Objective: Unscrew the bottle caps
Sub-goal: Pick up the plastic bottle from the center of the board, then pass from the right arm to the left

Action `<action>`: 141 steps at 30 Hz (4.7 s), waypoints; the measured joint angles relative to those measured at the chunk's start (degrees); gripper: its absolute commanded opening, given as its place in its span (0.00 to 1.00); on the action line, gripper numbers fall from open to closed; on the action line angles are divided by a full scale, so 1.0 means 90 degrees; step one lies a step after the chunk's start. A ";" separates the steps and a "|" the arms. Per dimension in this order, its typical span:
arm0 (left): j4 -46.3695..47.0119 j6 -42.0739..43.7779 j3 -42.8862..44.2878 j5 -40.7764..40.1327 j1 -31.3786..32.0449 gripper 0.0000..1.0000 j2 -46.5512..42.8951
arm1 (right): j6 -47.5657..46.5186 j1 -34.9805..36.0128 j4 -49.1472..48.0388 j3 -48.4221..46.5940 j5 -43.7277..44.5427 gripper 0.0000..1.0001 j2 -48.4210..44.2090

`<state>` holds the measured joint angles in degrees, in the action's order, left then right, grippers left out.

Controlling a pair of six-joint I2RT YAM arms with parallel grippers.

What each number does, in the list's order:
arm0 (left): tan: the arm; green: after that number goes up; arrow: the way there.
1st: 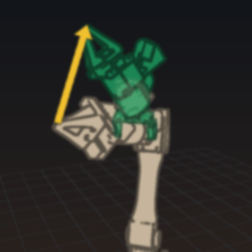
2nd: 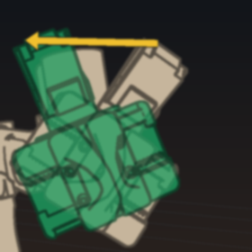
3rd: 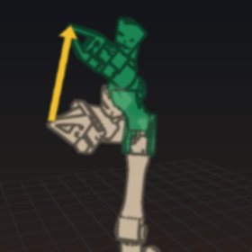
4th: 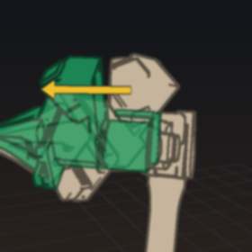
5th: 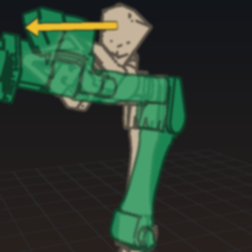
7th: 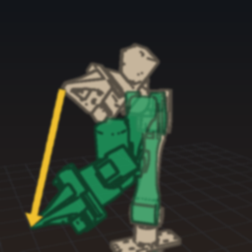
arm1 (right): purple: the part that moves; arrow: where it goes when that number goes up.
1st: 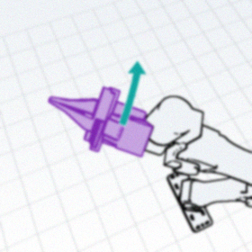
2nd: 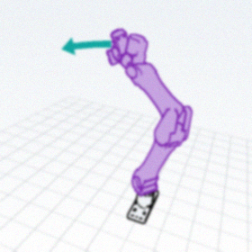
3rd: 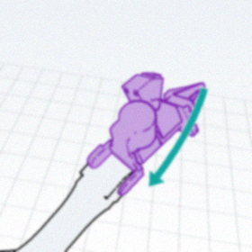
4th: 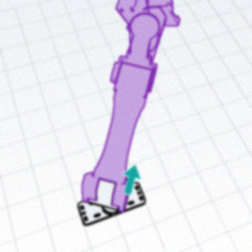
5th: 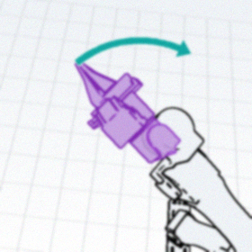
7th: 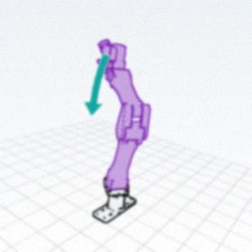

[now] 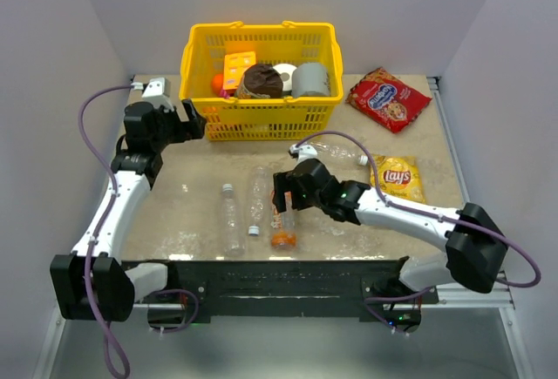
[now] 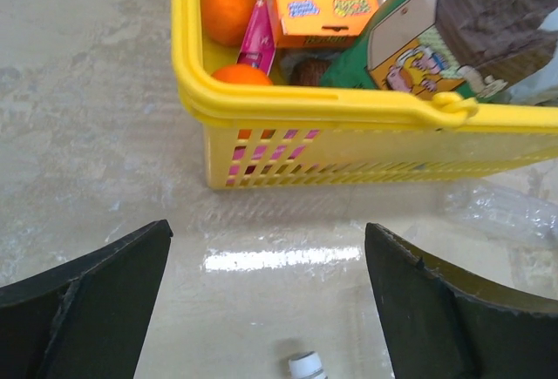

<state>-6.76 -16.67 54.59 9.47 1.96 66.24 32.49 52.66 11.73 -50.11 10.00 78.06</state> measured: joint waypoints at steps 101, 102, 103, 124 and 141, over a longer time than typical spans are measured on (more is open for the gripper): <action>0.4000 -0.1974 0.0085 0.4733 0.2669 0.99 0.0835 | 0.0367 -0.1676 -0.6363 -0.0733 -0.3242 0.41 -0.0085; 0.4014 -0.1979 0.0083 0.4733 0.2686 0.98 0.0848 | 0.0398 -0.1673 -0.6426 -0.0733 -0.3281 0.41 -0.0049; 0.4058 -0.2001 0.0068 0.4728 0.2708 0.97 0.0855 | 0.0432 -0.1671 -0.6504 -0.0733 -0.3364 0.41 -0.0005; 0.4469 -0.1821 -0.0556 0.4109 0.2715 0.39 0.0653 | 0.0287 -0.1559 -0.6776 -0.0733 -0.3638 0.87 0.0345; 0.1707 0.0984 -0.0107 0.1384 0.3929 0.37 0.0702 | -0.0986 -0.1899 -0.3050 -0.1787 -0.1474 0.81 -0.1008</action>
<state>8.60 -7.81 53.63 21.93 37.32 72.55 23.62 35.57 -15.73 -66.19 -3.27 68.99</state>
